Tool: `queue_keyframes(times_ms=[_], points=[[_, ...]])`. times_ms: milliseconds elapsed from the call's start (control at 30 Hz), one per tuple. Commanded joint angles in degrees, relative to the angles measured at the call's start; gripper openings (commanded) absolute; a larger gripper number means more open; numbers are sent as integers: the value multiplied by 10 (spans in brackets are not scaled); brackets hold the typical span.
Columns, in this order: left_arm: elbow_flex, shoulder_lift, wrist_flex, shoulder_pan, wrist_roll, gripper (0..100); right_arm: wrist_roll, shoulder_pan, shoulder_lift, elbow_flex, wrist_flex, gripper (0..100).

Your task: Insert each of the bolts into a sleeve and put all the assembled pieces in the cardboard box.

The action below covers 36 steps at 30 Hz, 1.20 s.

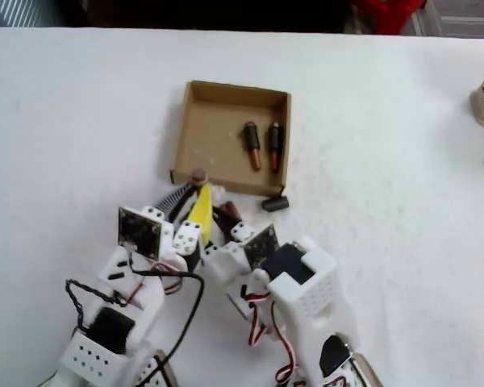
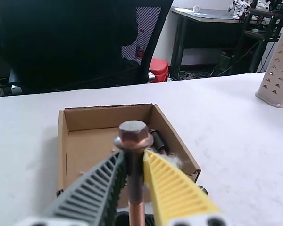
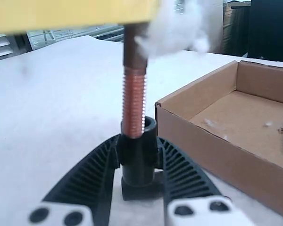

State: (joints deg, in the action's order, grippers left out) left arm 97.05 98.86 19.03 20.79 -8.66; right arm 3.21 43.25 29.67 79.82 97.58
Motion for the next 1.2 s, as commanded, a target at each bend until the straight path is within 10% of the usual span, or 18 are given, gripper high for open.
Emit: queue_keyframes(times_ms=[0, 1167], points=[[-25, 9, -6, -21, 7, 20, -6, 2, -2, 2, 11, 16], [3, 7, -16, -4, 3, 20, -6, 2, -3, 2, 11, 16]])
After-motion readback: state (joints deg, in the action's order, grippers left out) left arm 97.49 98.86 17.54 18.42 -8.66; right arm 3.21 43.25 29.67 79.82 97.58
